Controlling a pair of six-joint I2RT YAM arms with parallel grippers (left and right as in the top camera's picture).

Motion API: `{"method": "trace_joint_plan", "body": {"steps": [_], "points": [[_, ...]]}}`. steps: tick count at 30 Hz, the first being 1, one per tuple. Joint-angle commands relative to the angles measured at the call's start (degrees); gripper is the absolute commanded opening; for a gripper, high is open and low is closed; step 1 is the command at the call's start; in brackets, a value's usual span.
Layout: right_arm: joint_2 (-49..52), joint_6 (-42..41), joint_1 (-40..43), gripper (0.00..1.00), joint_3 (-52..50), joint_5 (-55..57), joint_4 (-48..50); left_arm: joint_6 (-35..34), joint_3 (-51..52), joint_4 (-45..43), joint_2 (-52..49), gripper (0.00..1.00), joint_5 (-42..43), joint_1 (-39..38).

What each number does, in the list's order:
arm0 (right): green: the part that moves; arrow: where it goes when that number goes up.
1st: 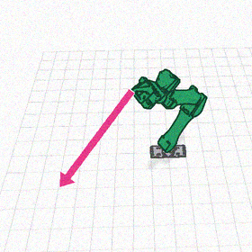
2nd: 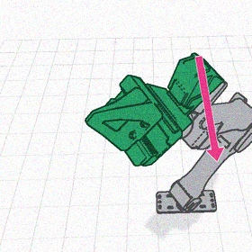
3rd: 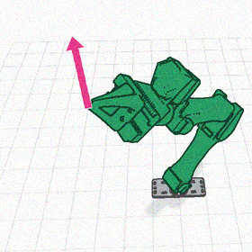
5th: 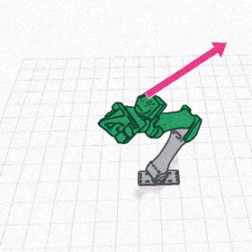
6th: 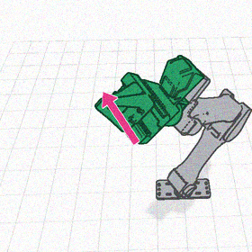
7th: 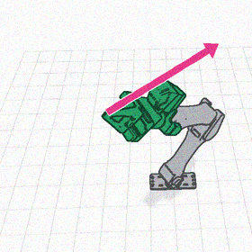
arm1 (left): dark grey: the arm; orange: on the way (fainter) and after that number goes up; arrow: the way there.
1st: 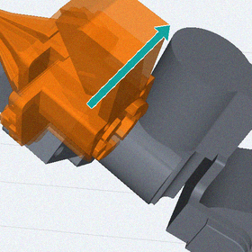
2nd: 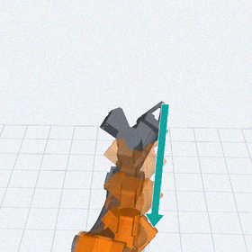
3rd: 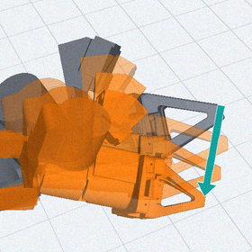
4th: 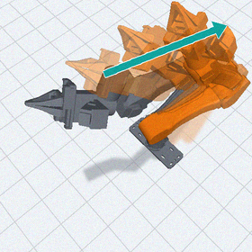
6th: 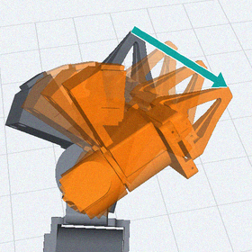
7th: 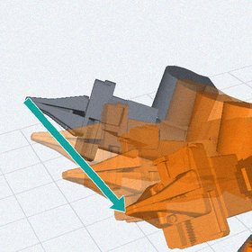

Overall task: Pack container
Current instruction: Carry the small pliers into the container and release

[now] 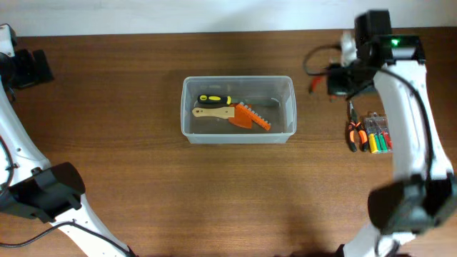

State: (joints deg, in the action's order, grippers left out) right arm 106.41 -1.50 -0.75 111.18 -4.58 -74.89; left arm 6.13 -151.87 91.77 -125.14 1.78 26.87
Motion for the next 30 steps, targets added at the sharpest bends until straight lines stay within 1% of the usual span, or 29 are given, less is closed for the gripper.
{"method": "trace_joint_plan", "body": {"steps": [1,4,6,8,10,13,20,24,30], "points": [[-4.4,0.7,-9.4,0.04,1.5,-2.5,2.7,-0.7,0.3,0.2,-0.4,0.99,0.8,0.2],[-3.8,3.5,-15.1,0.04,1.2,-2.5,5.7,-0.7,0.3,0.3,-0.4,0.99,0.8,0.2],[-2.3,7.7,-19.7,0.04,0.6,-2.5,8.9,-0.7,0.3,0.3,-0.4,0.99,0.8,0.2],[-0.4,14.2,-22.9,0.04,0.3,-2.5,10.8,-0.7,0.3,0.4,-0.4,0.99,0.8,0.2],[2.4,23.7,-26.2,0.04,0.3,-2.5,12.0,-0.7,0.3,0.4,-0.4,0.99,0.8,0.2],[6.4,35.1,-29.3,0.04,0.3,-2.5,13.2,-0.7,0.3,0.5,-0.4,0.99,0.8,0.2],[17.9,55.4,-31.6,0.06,0.3,-2.5,16.5,-0.7,0.3,0.5,-0.4,0.99,0.8,0.2],[22.1,60.2,-31.6,0.09,0.3,-2.6,17.0,-0.7,0.3,0.5,-0.4,0.99,0.8,0.2],[24.5,60.2,-32.3,0.13,0.2,-5.0,17.5,-0.7,0.3,0.5,-0.4,0.99,0.8,0.2]]}}
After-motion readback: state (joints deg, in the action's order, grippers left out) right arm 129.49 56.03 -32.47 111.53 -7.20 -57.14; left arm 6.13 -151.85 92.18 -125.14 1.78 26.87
